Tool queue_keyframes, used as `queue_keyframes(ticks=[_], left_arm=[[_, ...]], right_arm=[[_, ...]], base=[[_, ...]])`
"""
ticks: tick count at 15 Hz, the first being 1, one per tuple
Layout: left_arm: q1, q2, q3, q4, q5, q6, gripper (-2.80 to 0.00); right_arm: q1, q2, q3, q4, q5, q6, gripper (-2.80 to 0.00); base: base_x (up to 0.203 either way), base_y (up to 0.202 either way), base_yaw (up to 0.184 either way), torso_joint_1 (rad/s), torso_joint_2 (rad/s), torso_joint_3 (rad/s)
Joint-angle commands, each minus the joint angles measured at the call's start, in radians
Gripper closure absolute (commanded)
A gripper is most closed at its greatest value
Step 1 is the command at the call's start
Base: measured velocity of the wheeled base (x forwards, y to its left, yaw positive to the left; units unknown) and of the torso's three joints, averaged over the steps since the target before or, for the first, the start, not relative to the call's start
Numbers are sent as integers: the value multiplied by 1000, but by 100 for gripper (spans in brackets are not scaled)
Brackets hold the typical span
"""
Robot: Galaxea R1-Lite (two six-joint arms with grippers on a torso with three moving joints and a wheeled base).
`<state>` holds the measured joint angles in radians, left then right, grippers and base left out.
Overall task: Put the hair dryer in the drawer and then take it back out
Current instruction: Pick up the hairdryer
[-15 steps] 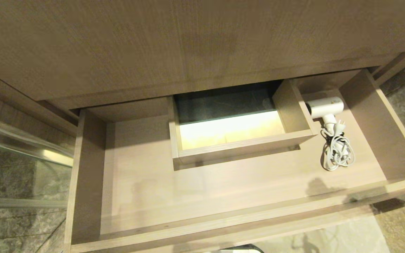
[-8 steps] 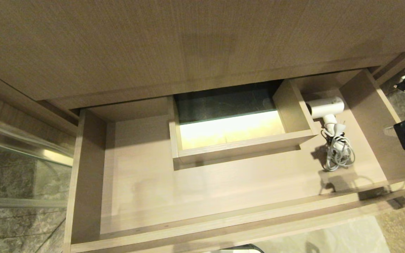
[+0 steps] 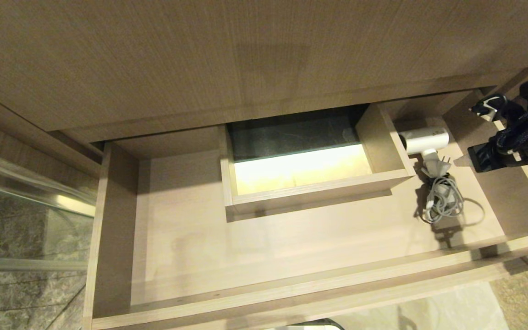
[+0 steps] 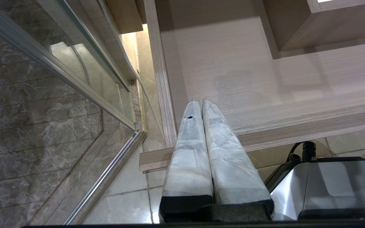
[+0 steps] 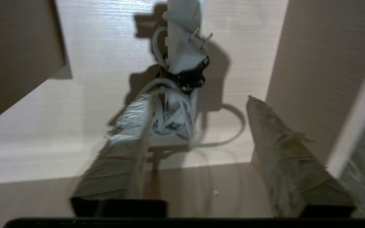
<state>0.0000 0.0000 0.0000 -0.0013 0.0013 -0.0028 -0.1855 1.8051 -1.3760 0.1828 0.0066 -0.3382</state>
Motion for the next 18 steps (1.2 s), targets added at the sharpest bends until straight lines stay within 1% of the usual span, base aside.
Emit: queue_keyframes(ticks=[1,3,7,9,12,13,14,18], left_arm=[[0,0,2,0,0,0,0],[0,0,2,0,0,0,0],[0,0,2,0,0,0,0],[0,0,2,0,0,0,0],[0,0,2,0,0,0,0],[0,-1,2,0,0,0,0],[0,0,2,0,0,0,0],[0,0,2,0,0,0,0]], right_arm=[[-2,79,-18,-1,2,4,-280],[-3,113,-36,-2,3,37,-280],[-3,183,-88,-13,8,53,-280],[-4,214,-101,-40,56,53,-280],[-6,265,-145,-48,104,56,-280],[-6,279,-156,-49,133,61,-280],[-7,295,-175,-48,146,58,-280],[-11,355,-241,-49,150,50,-280]], base=[[0,0,0,0,0,0],[0,0,0,0,0,0],[0,0,0,0,0,0],[0,0,0,0,0,0],[0,0,0,0,0,0],[0,0,0,0,0,0],[0,0,0,0,0,0],[0,0,0,0,0,0]])
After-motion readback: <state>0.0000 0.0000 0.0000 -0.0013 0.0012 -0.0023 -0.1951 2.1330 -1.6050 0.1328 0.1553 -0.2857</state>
